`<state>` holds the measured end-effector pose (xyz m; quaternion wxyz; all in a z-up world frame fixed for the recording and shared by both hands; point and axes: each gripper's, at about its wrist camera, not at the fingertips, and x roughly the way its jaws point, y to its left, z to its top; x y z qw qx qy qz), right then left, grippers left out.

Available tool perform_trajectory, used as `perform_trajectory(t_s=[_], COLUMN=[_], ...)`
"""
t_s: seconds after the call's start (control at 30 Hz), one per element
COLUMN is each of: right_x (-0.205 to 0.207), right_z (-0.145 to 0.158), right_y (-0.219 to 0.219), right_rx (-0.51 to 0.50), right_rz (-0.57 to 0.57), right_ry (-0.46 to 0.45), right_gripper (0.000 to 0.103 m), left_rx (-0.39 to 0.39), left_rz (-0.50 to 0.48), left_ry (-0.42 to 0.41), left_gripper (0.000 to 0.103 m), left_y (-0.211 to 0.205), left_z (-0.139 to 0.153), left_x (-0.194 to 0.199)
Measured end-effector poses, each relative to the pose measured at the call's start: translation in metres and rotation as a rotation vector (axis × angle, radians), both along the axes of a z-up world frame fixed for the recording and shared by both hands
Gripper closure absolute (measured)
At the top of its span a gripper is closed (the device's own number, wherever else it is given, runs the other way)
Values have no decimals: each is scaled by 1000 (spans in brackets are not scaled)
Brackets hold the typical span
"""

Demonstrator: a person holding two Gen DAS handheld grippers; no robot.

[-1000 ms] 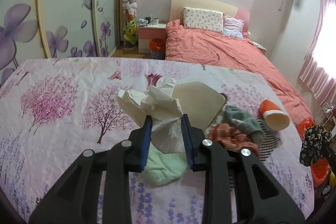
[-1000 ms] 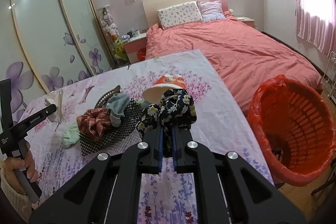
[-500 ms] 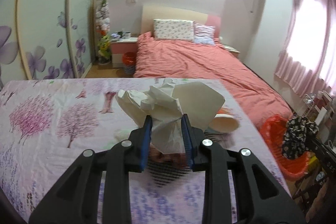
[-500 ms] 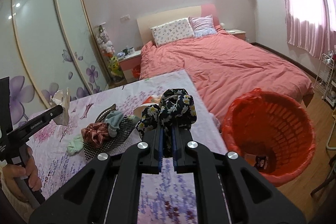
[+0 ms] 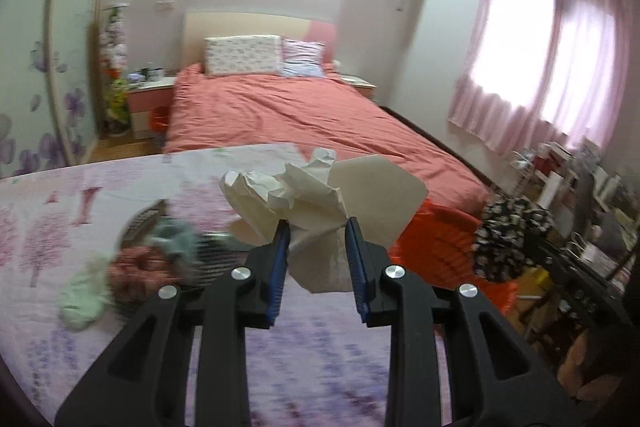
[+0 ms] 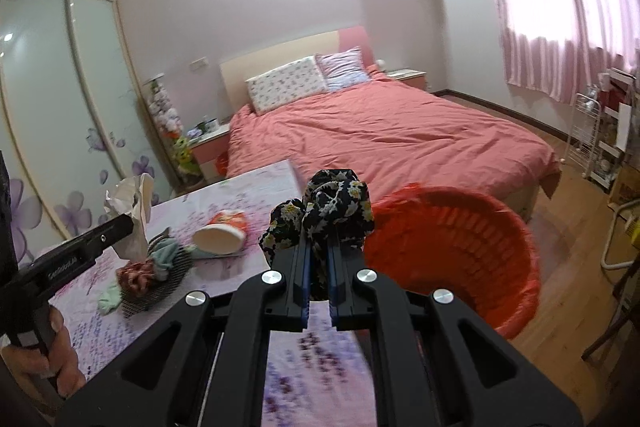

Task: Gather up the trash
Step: 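Carry both items to the orange basket and open both tools, then grasp the paper cup with the right tool while the left tool grasps the green cloth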

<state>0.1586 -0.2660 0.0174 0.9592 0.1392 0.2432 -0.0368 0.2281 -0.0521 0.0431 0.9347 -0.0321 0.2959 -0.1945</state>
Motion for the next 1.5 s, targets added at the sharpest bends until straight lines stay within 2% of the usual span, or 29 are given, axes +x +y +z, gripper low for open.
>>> perform_trajectory(t_s=[0.3,0.63,0.73,0.87,0.9,1.0,1.2,1.37,1.5], right_x=[6,17,17,19,20,18,14,20,25], right_z=[-16,-35,-39,-48,-49,-52,-45,-37,-32], right_y=[-50,-93,-97,-102,-102,-102,-92,-78,-60], right_rx=[41,105,119,134,140,133,70,43,29], right_rz=[-100,-160,-161,-168,-168,-173,-181,-159,-124], right_ry=[10,23,27,45,50,59,64,66,68], right_gripper=[96,96,92,81,75,68,61,61,61], left_rx=[-8,8,25,56,59,71,97,125,136], left_rz=[-177,-280,-298,-284,-279,-249,-180,-119,-68], left_ry=[29,74,89,94,94,102,78,37,31], left_gripper=[75,74,73,54,53,51,45,40,39], left_y=[-93,-162,-177,-179,-178,-170,-142,-109,-78], left_z=[-22,-55,-66,-77,-79,-84,-79,-72,-68], left_x=[1,19,23,31,31,37,37,29,28])
